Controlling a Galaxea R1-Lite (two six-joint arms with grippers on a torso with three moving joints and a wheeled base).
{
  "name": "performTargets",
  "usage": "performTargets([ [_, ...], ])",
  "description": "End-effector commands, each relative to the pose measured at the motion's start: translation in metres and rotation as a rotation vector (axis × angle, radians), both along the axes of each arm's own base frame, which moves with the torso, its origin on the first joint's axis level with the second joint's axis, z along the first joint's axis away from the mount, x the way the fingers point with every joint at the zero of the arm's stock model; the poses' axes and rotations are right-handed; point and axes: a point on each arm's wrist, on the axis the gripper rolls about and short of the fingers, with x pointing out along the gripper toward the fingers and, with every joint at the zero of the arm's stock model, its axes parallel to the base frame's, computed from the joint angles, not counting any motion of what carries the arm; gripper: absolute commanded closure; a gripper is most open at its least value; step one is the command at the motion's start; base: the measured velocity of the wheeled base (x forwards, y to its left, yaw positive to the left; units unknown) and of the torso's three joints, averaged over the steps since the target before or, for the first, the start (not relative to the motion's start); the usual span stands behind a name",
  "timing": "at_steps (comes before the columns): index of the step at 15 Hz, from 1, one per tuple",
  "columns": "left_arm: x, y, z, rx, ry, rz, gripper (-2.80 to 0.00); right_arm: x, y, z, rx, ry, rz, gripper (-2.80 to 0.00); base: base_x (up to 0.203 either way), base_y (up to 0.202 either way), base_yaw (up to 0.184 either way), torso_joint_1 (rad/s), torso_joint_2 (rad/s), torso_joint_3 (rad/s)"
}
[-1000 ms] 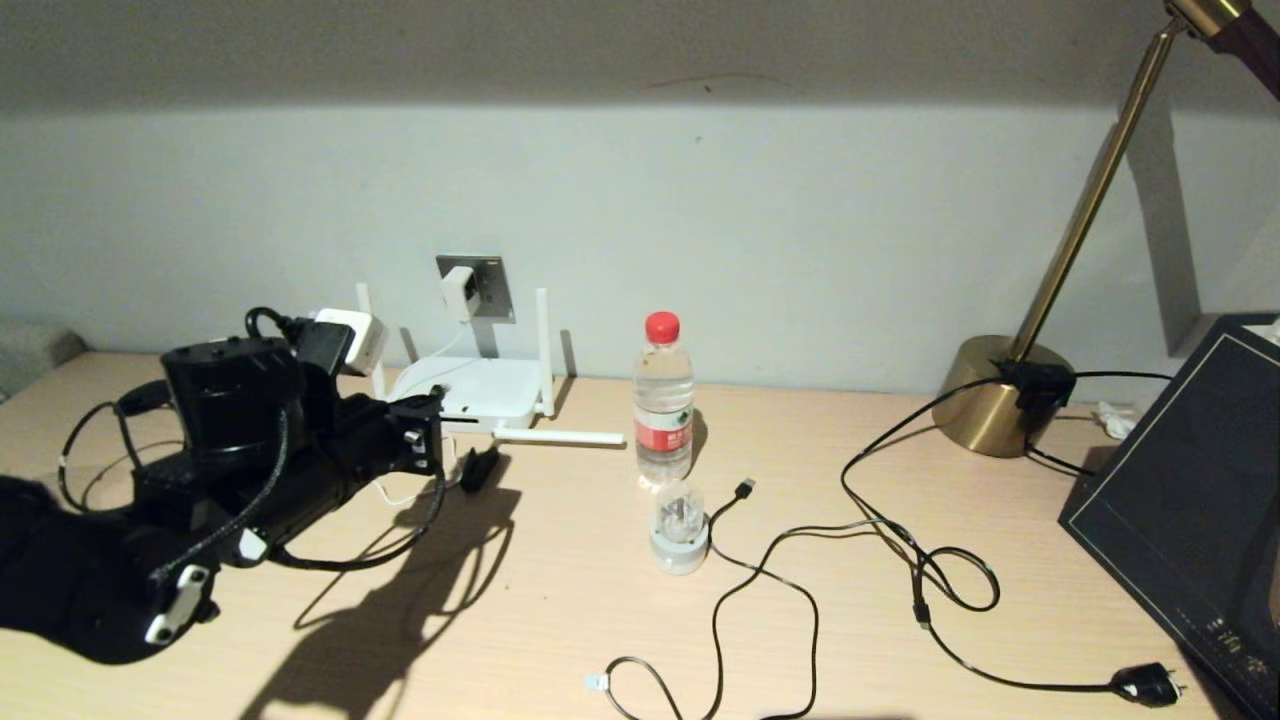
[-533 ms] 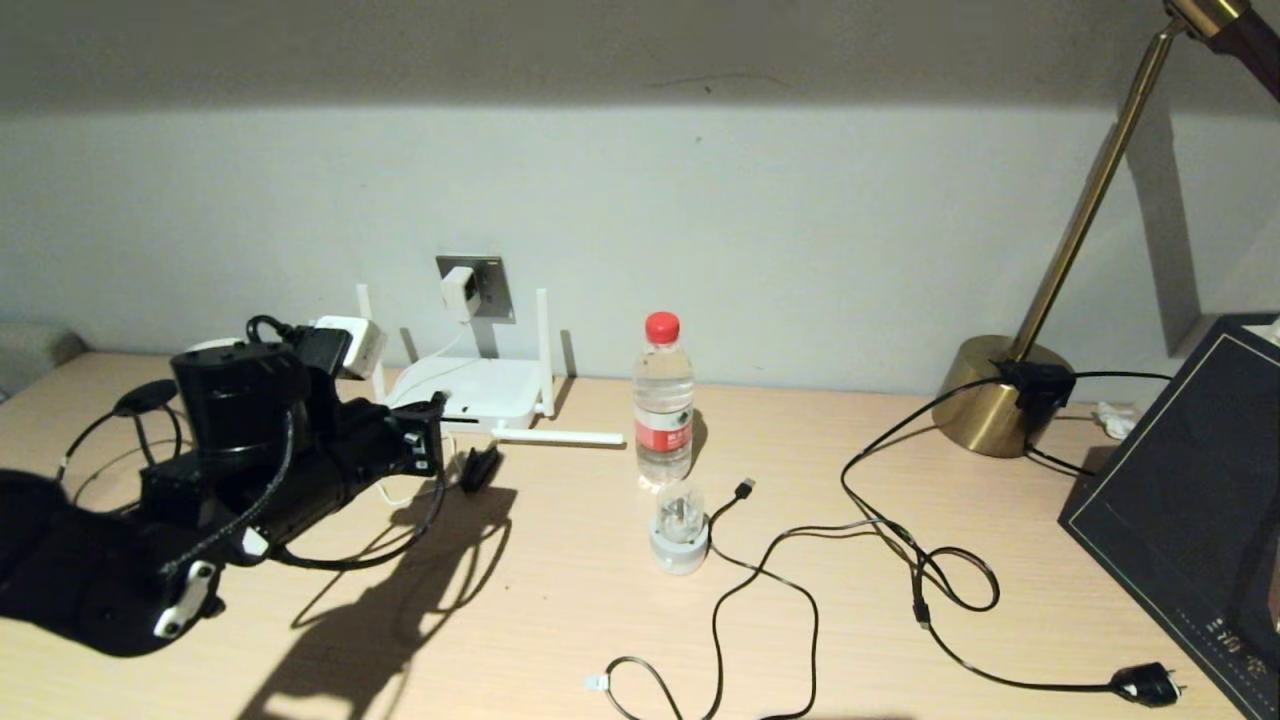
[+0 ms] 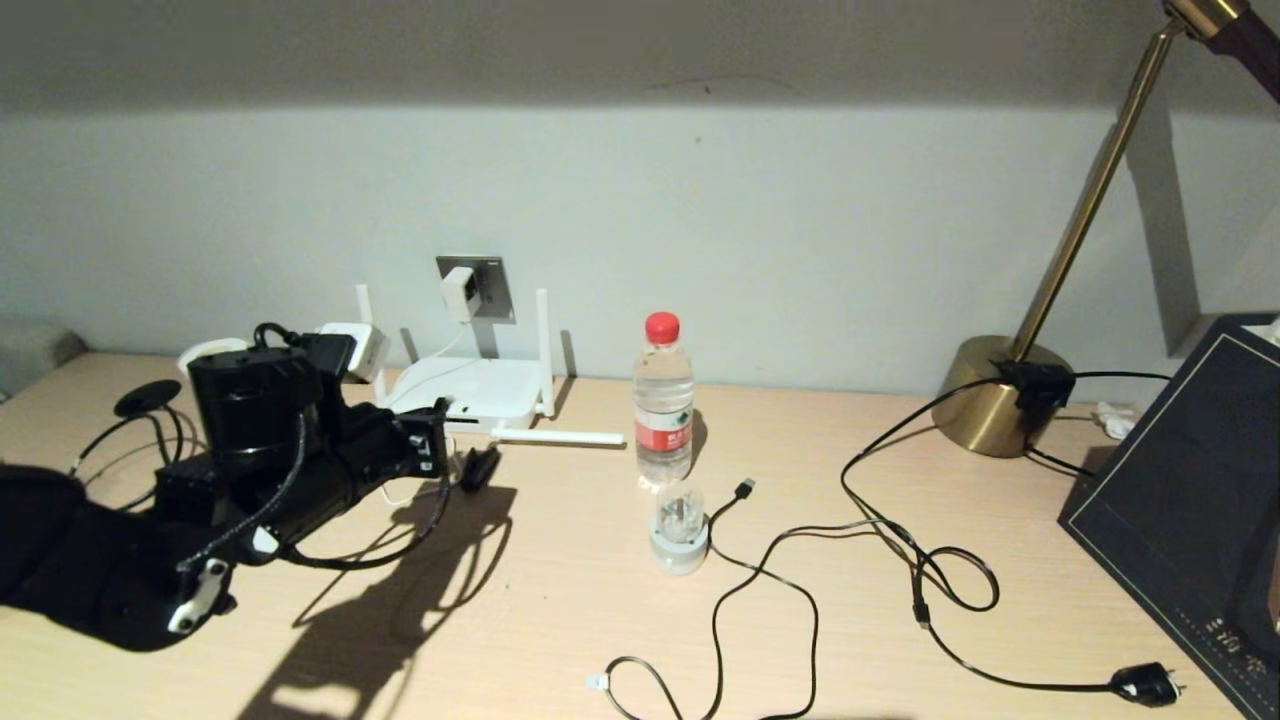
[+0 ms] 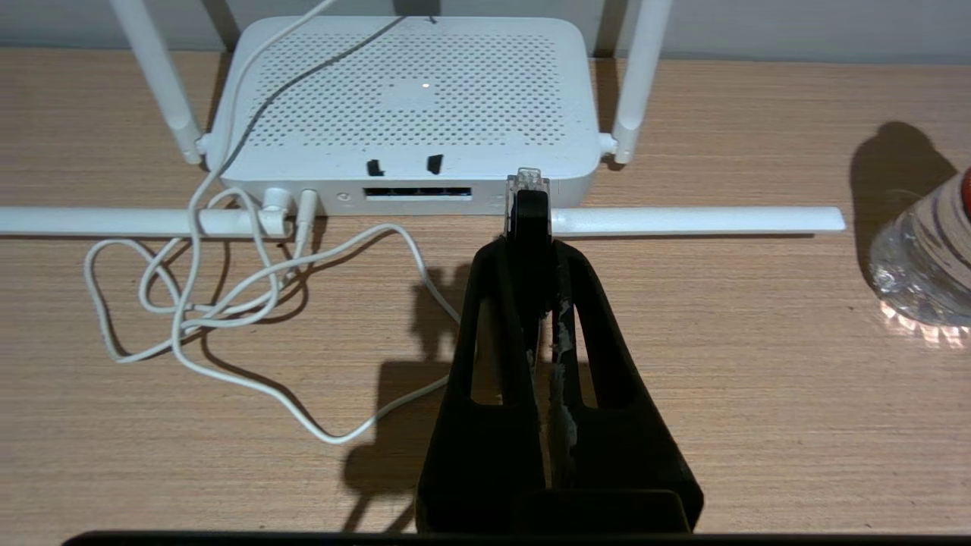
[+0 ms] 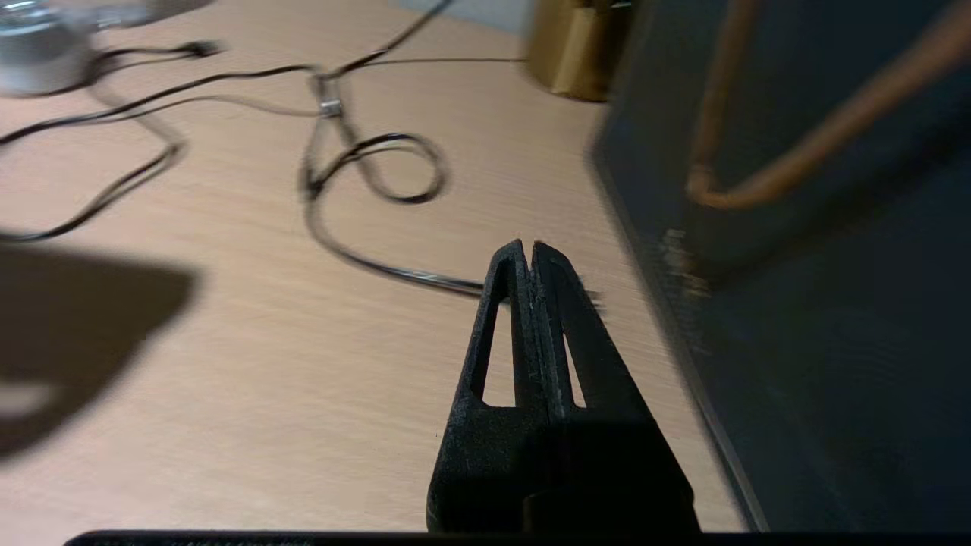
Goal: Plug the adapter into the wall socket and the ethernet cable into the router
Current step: Align cable and router interface
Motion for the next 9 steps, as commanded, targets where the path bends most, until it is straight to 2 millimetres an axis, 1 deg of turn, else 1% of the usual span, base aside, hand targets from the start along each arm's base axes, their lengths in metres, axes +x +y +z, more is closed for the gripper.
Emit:
performTargets([
  [1, -0.0010, 0.0010, -0.0030, 0.004, 0.005, 0.013, 0.00, -0.0016, -0.0004, -0.0044, -0.001, -0.025, -0.019, 0.00, 0.000, 0.000, 0.000, 0.000, 0.00, 0.000],
  [2, -0.0032, 0.0007, -0.0044, 0.006, 0.006, 0.011, 0.00, -0.0011, 0.0001, -0.0053, 0.002, -0.024, 0.005, 0.00, 0.000, 0.000, 0.000, 0.000, 0.00, 0.000],
  [6, -0.0066, -0.0007, -0.0034, 0.004, -0.001, 0.005, 0.00, -0.0009, 0.0001, -0.0059, 0.031, -0.022, 0.003, 0.00, 0.000, 0.000, 0.000, 0.000, 0.00, 0.000],
  [9, -0.0057, -0.0010, -0.0095, 0.009, -0.003, 0.013, 0.00, -0.0010, 0.0001, -0.0054, 0.034, -0.024, 0.005, 0.00, 0.000, 0.000, 0.000, 0.000, 0.00, 0.000],
])
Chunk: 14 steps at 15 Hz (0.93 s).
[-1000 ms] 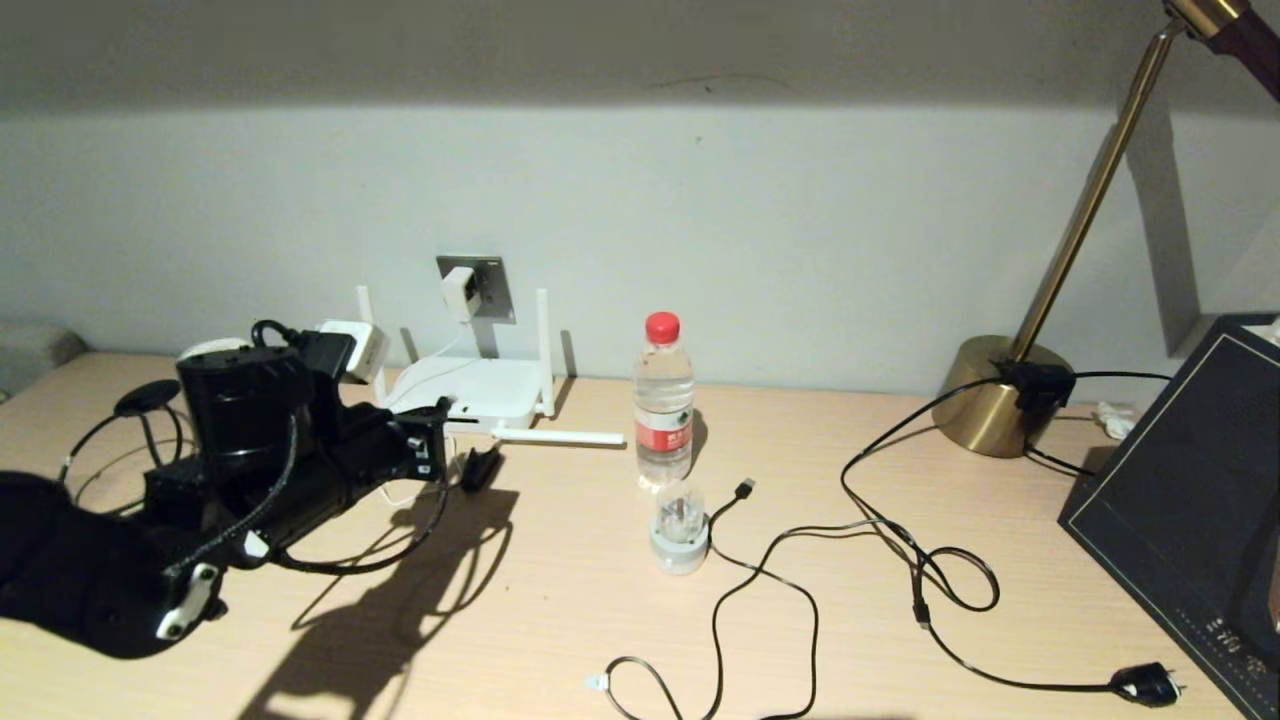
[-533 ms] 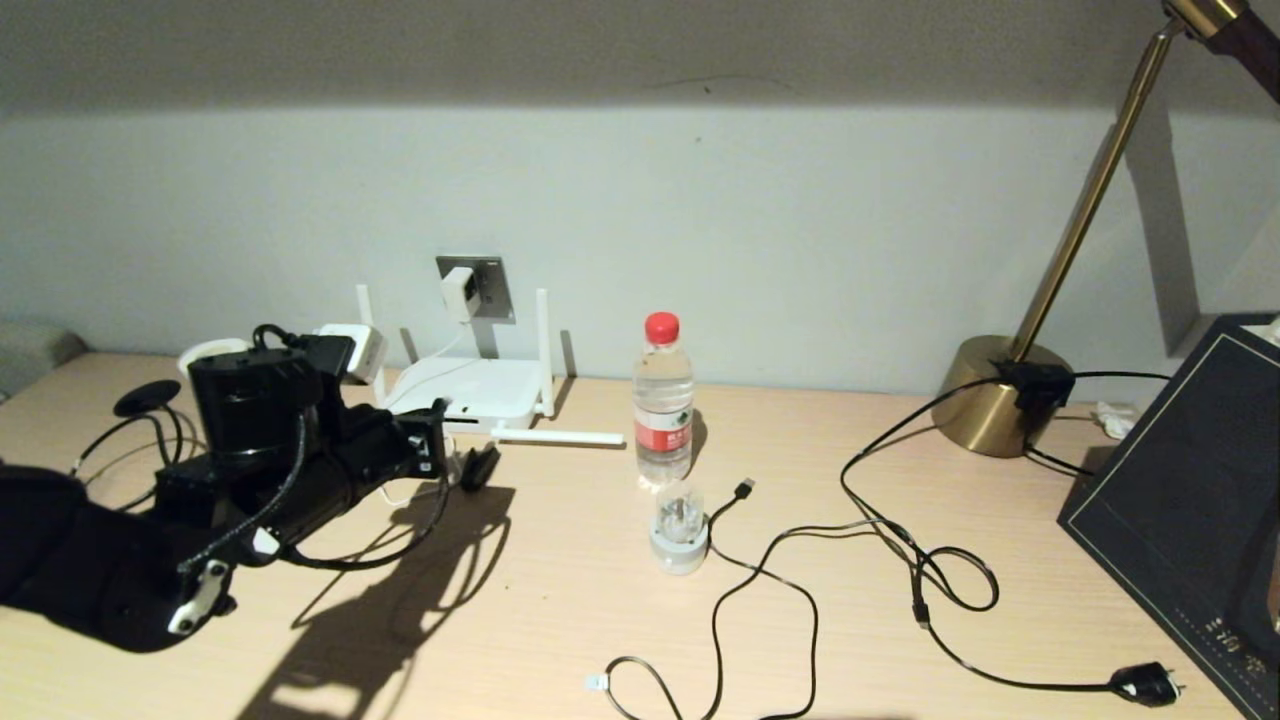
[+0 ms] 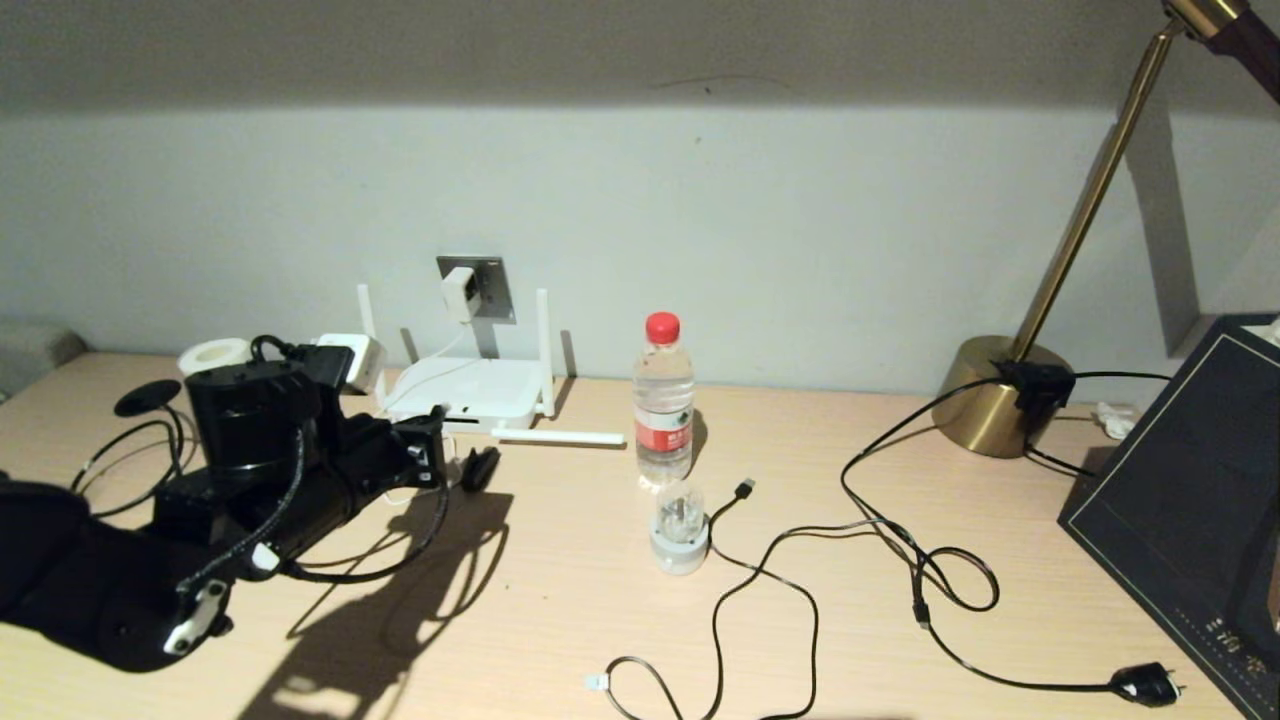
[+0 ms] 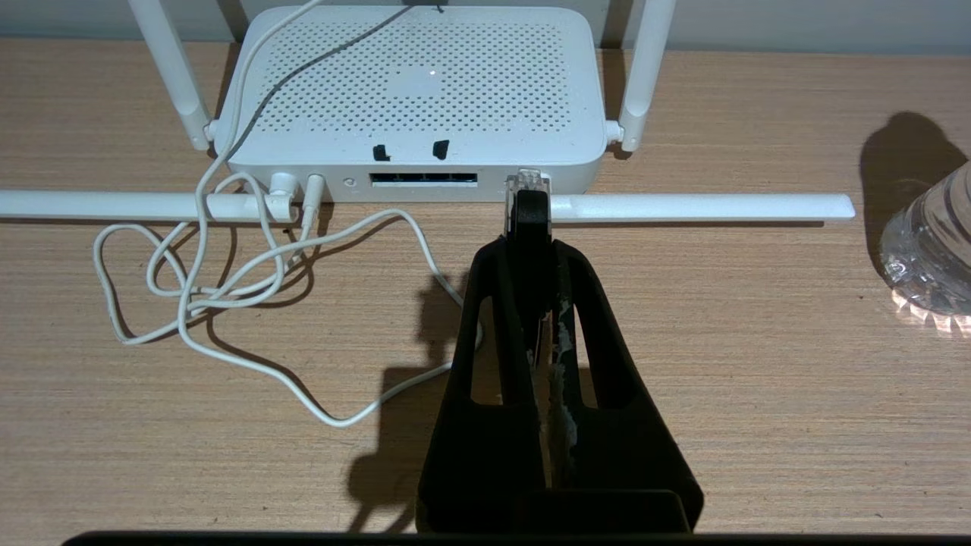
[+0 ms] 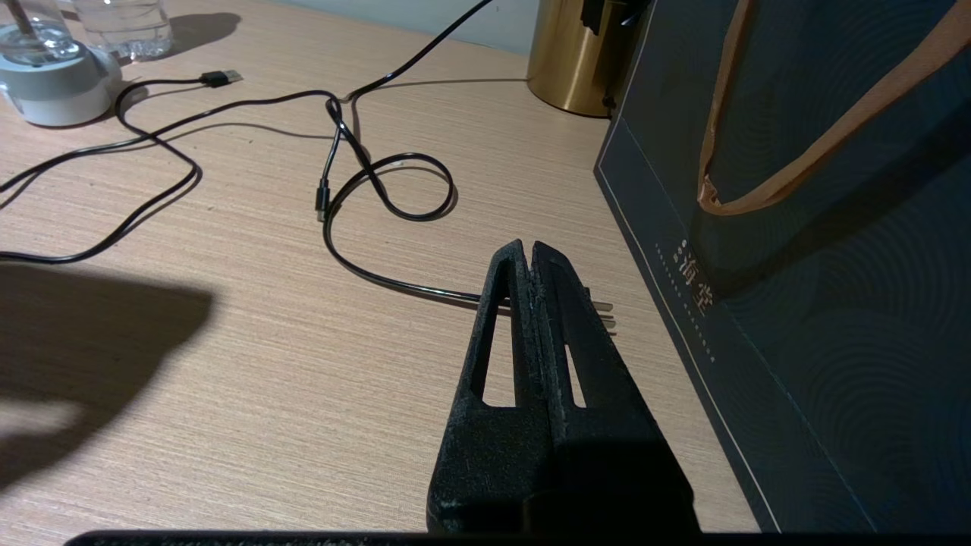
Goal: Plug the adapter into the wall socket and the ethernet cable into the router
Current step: Align cable and router interface
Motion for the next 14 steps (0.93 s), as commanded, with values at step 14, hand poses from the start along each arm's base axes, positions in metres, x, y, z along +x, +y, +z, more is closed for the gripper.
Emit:
performTargets([
  [14, 0.041, 0.003, -0.041, 0.064, 0.095, 0.068, 0.00, 0.001, 0.000, -0.003, -0.003, 0.013, 0.001, 0.00, 0.000, 0.000, 0.000, 0.000, 0.00, 0.000],
])
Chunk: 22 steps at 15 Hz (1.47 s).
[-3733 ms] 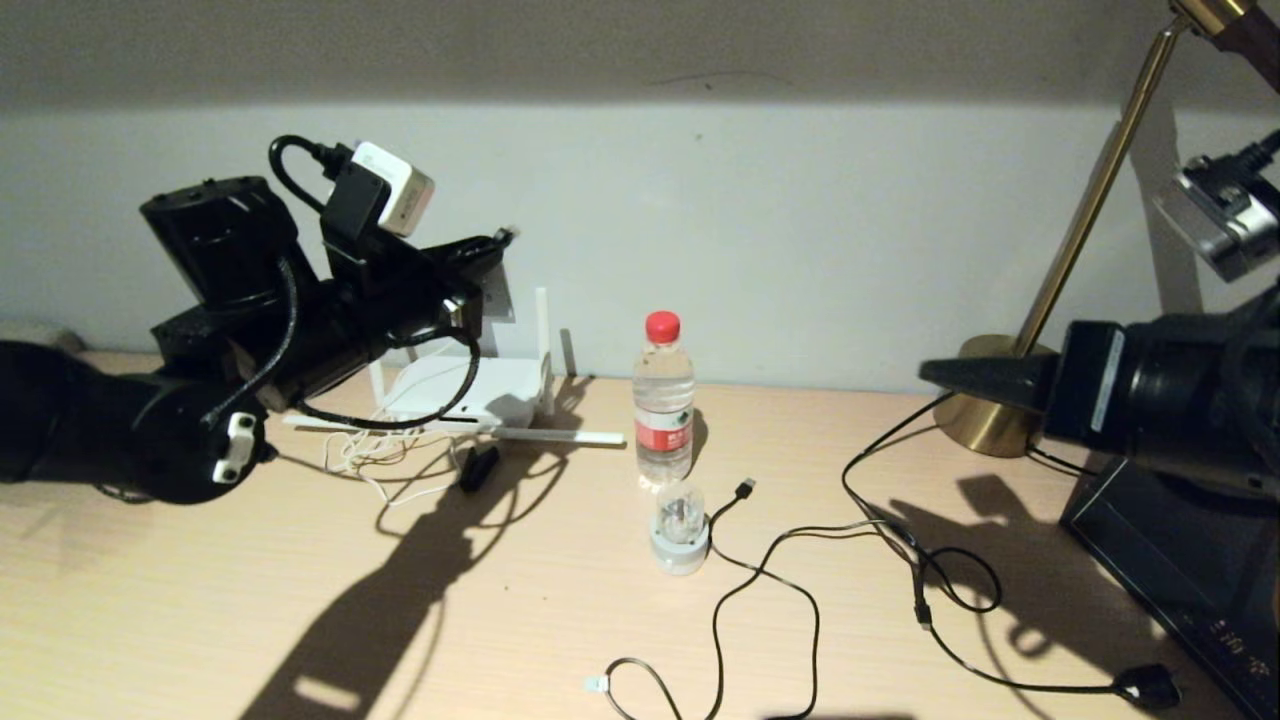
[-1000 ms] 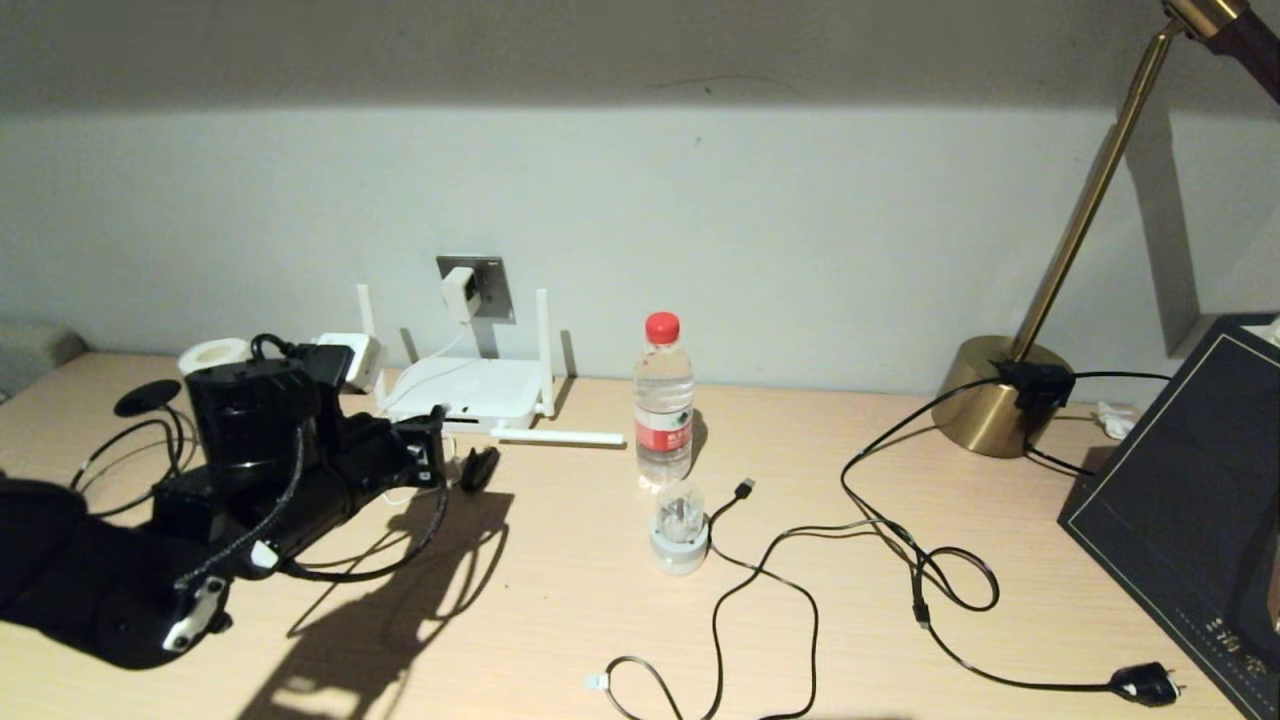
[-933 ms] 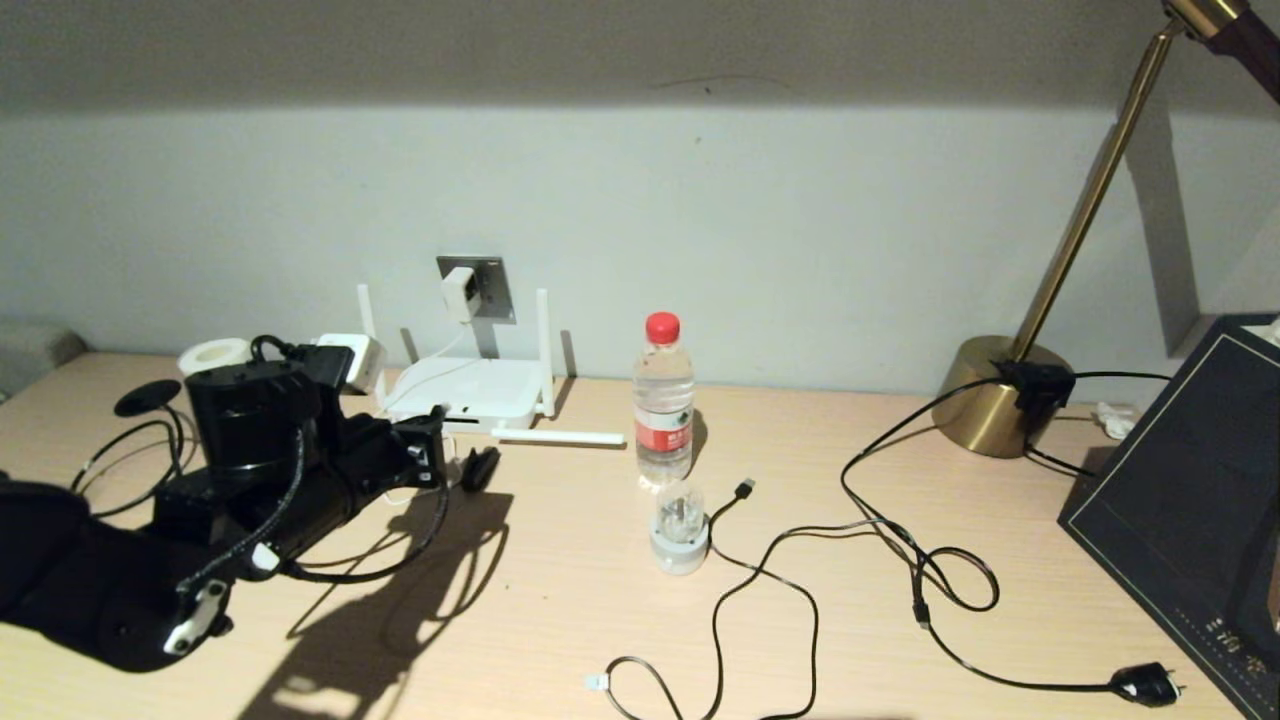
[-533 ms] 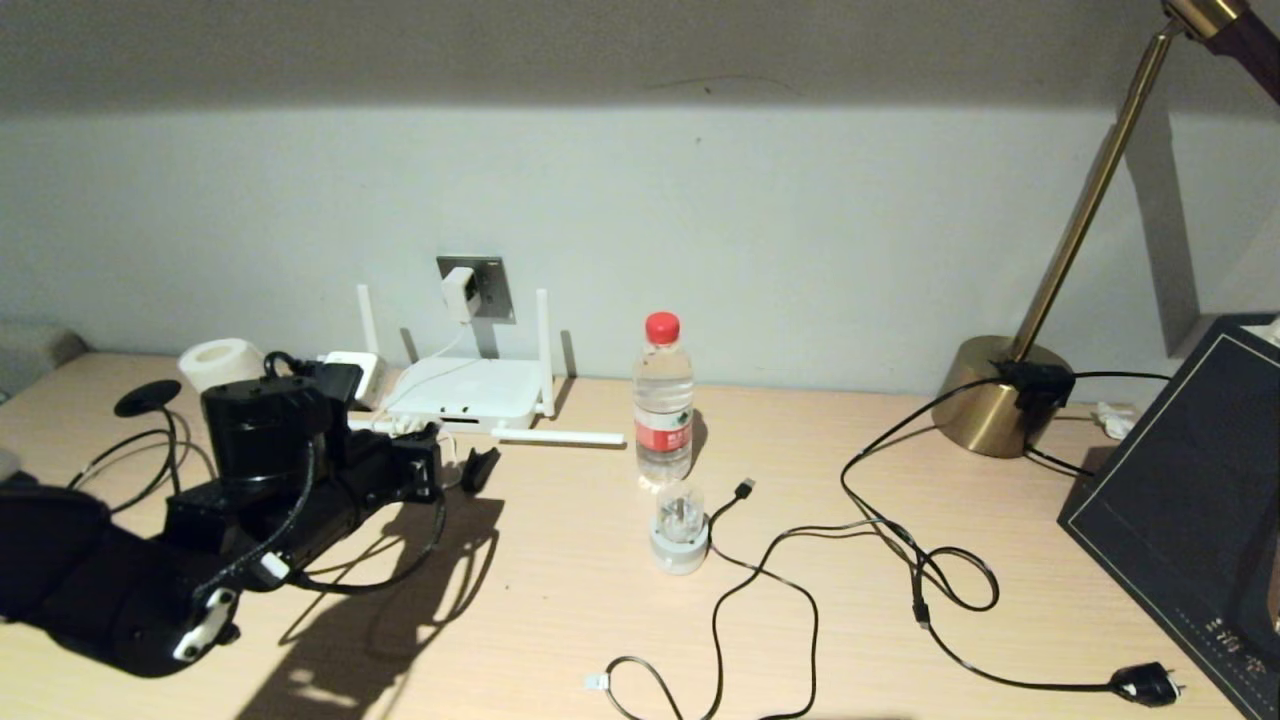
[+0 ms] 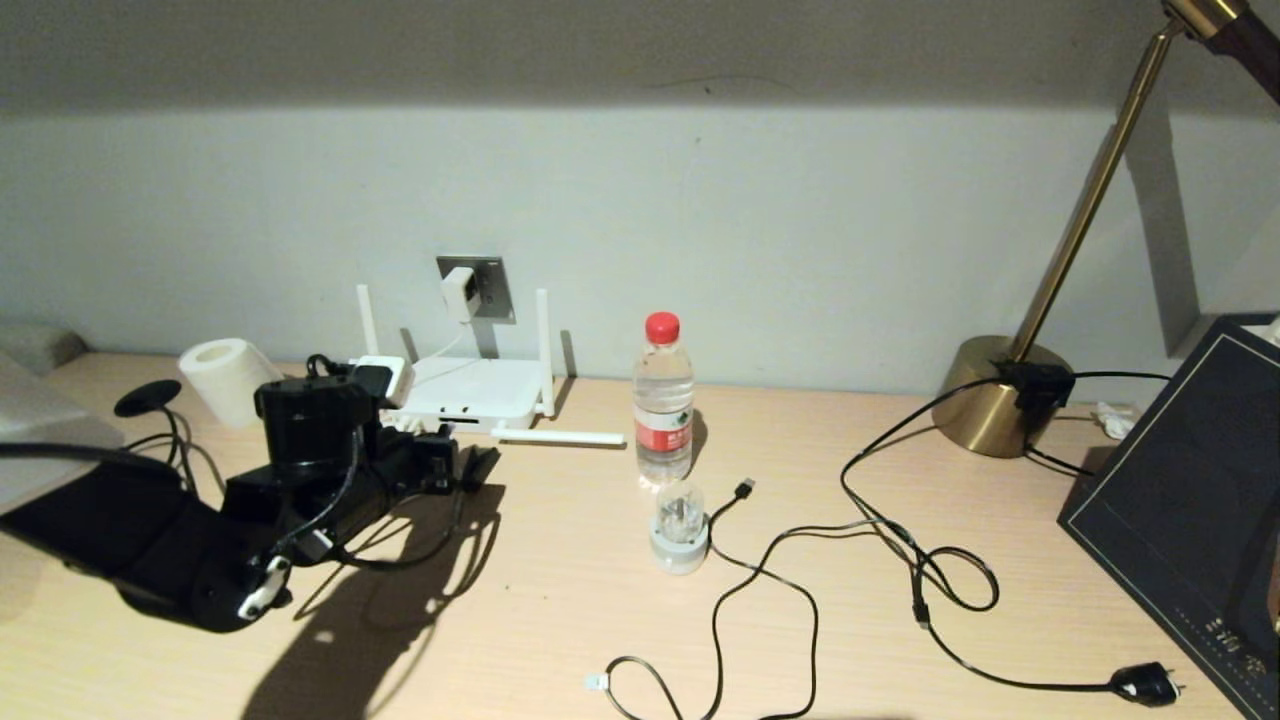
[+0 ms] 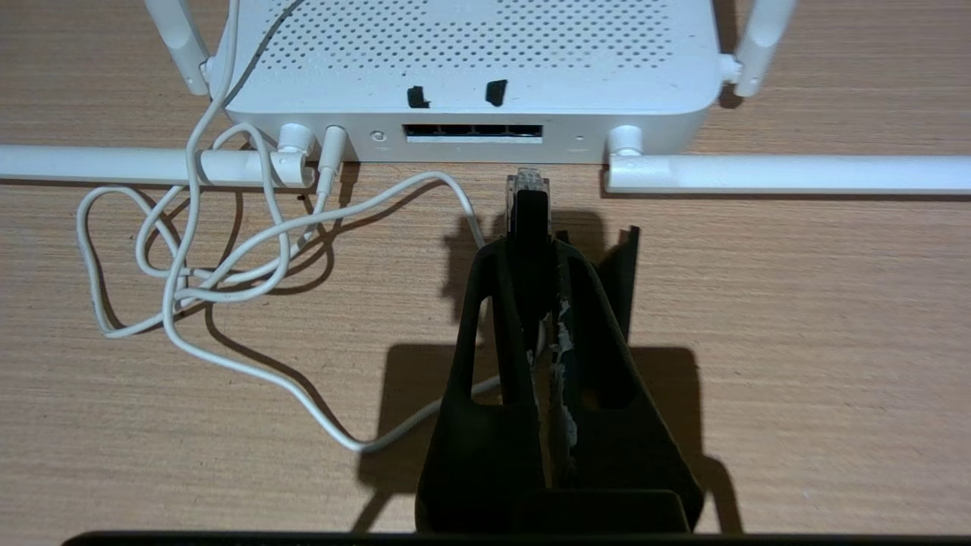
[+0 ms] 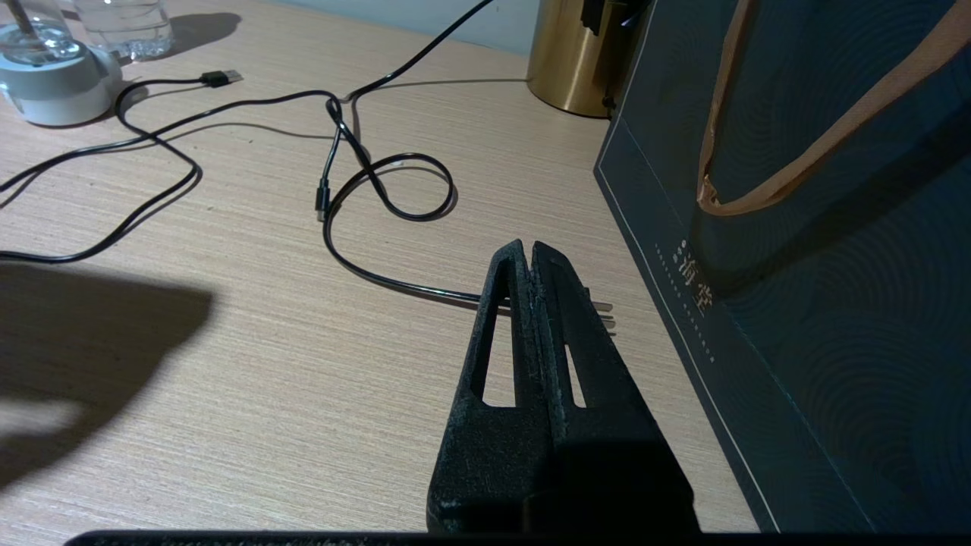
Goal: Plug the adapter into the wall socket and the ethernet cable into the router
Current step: Align cable and router interface
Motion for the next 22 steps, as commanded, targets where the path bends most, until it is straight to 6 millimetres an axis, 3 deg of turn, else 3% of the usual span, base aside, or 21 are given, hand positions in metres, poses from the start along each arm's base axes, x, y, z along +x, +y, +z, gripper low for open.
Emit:
performTargets([
  [1, 0.009, 0.001, -0.011, 0.004, 0.019, 0.007, 0.00, 0.001, 0.000, -0.003, -0.001, 0.013, 0.001, 0.00, 0.000, 0.000, 0.000, 0.000, 0.00, 0.000],
  [13, 0.036, 0.008, -0.031, -0.005, 0.040, 0.015, 0.00, 0.001, 0.000, -0.003, -0.001, 0.013, 0.001, 0.00, 0.000, 0.000, 0.000, 0.000, 0.00, 0.000],
  [22, 0.040, 0.007, -0.032, -0.008, 0.035, 0.014, 0.00, 0.001, 0.000, -0.003, -0.001, 0.013, 0.001, 0.00, 0.000, 0.000, 0.000, 0.000, 0.00, 0.000],
])
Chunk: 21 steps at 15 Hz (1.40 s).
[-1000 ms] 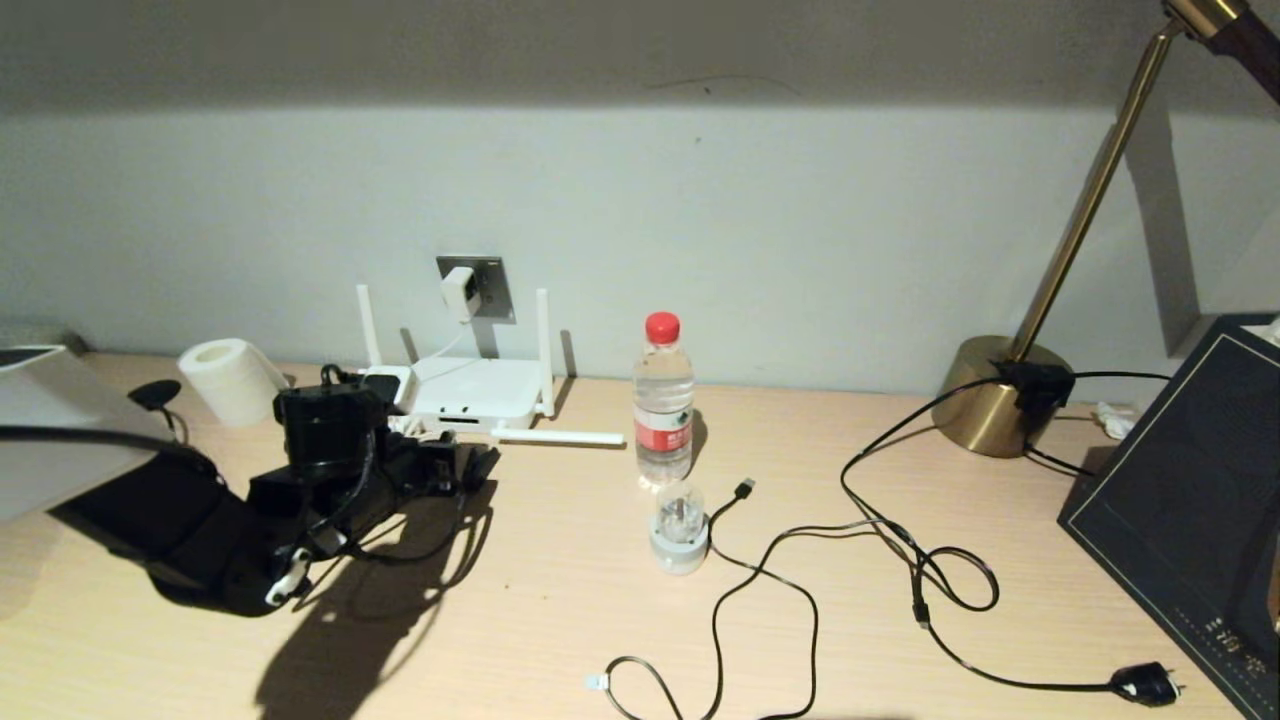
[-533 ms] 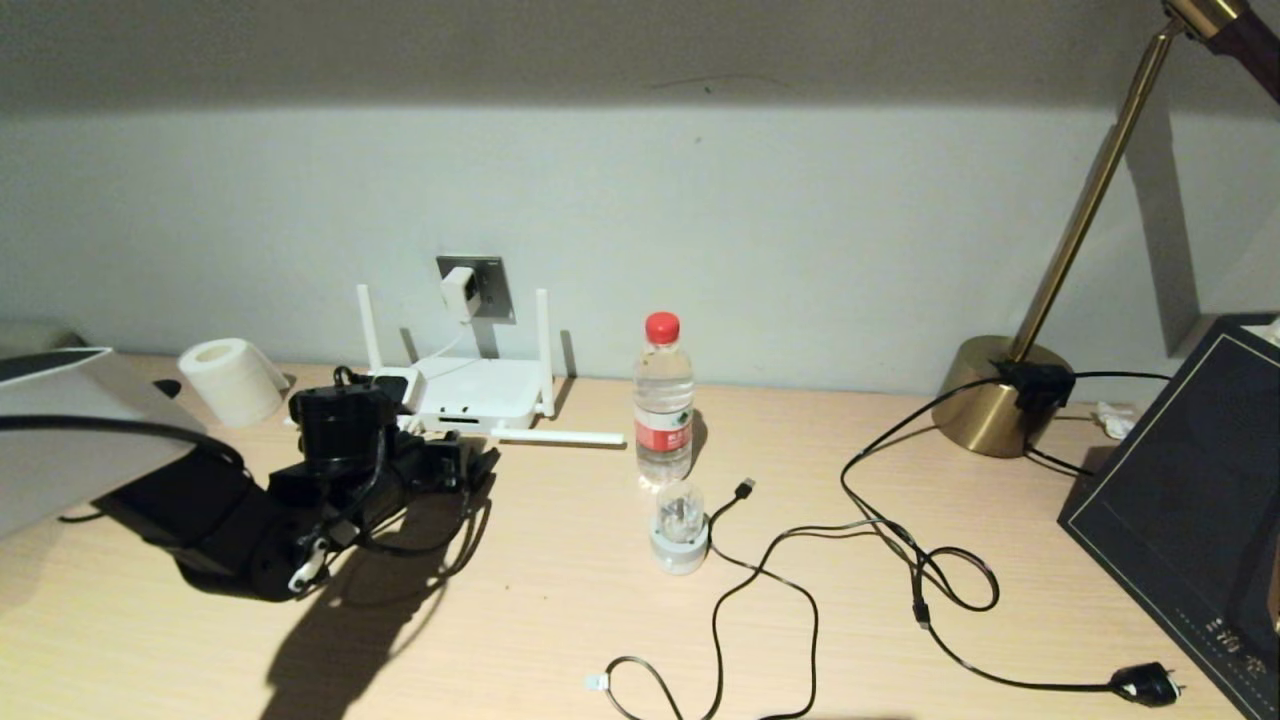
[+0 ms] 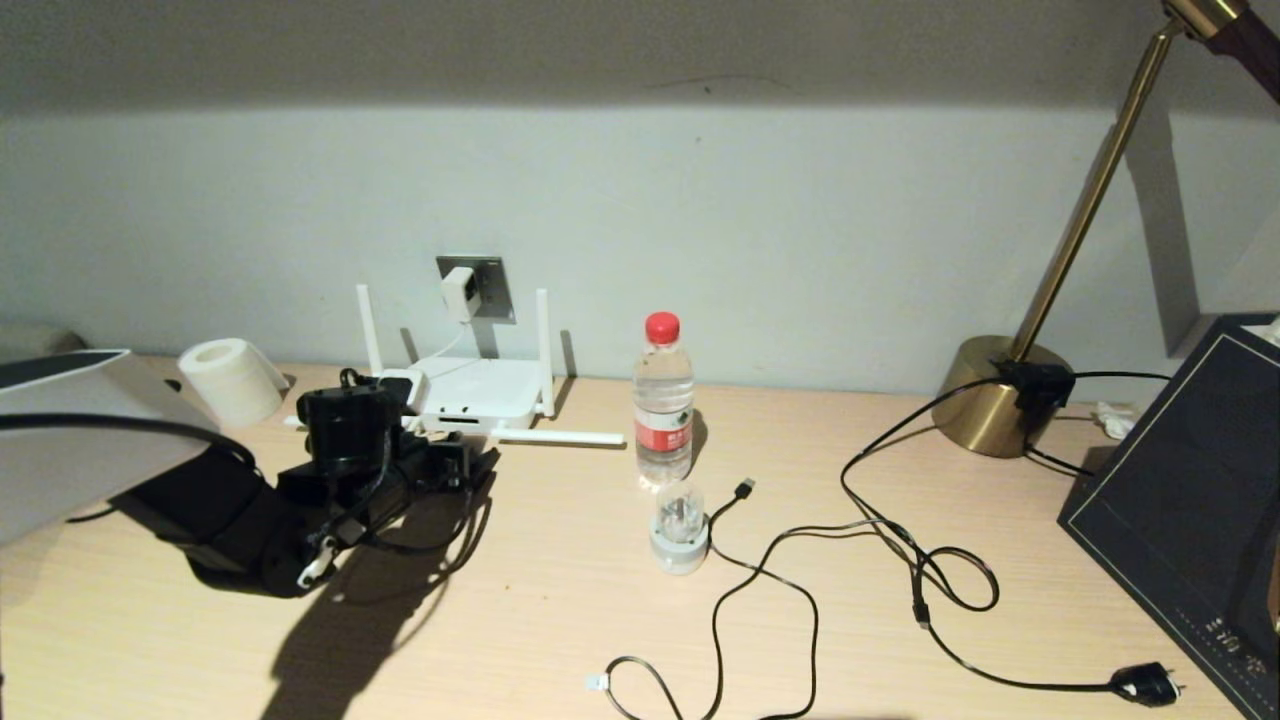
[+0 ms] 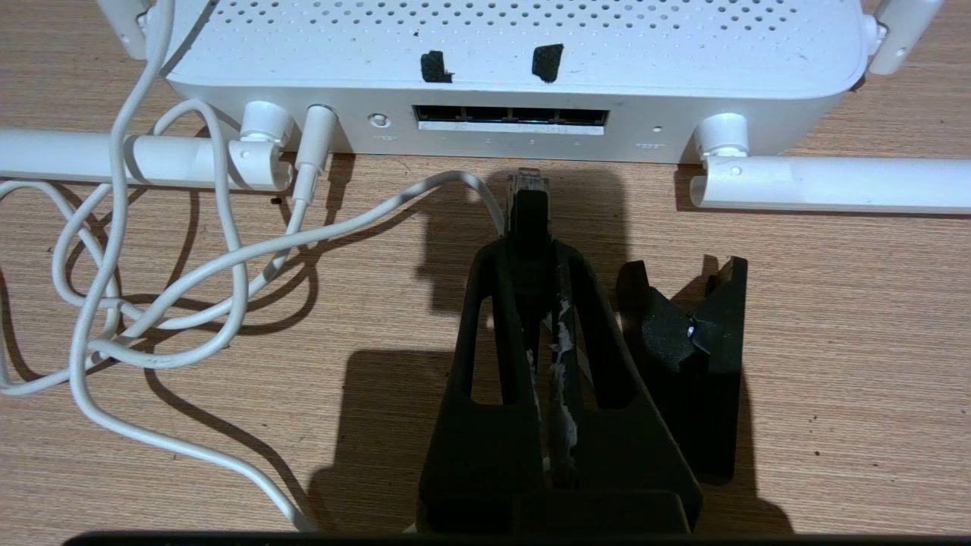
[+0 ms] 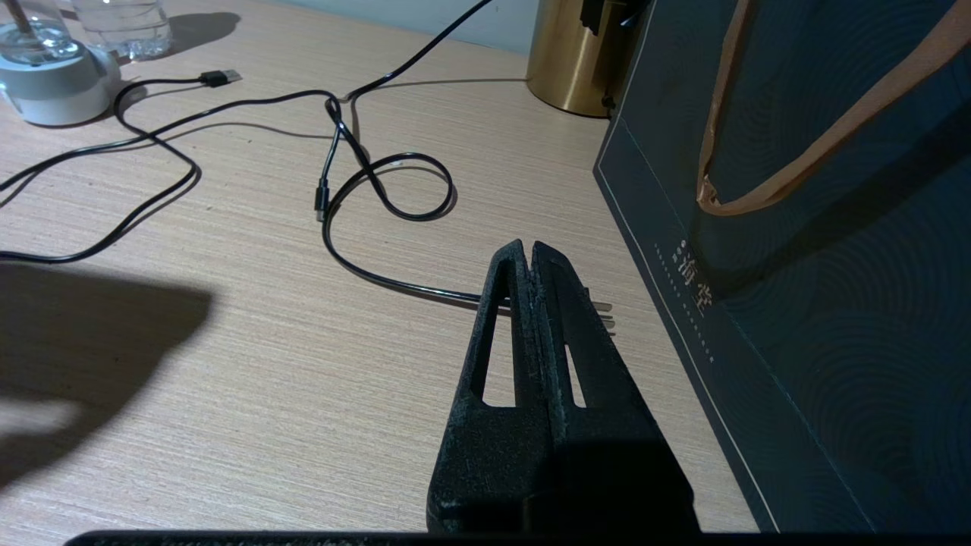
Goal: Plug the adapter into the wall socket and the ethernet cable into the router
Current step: Align cable and router interface
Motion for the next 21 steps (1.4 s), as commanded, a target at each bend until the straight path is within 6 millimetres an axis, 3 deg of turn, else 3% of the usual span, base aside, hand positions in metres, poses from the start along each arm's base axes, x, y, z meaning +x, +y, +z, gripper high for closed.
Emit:
performTargets([
  [1, 0.000, 0.000, 0.001, -0.003, -0.006, -0.003, 0.00, 0.001, 0.000, -0.003, -0.001, 0.013, 0.001, 0.00, 0.000, 0.000, 0.000, 0.000, 0.00, 0.000],
  [9, 0.000, 0.005, 0.005, -0.027, -0.012, -0.072, 0.00, 0.001, 0.000, -0.003, -0.001, 0.013, 0.001, 0.00, 0.000, 0.000, 0.000, 0.000, 0.00, 0.000],
  [21, 0.009, 0.029, 0.005, -0.034, -0.022, -0.083, 0.00, 0.001, 0.000, -0.003, -0.001, 0.013, 0.001, 0.00, 0.000, 0.000, 0.000, 0.000, 0.00, 0.000],
])
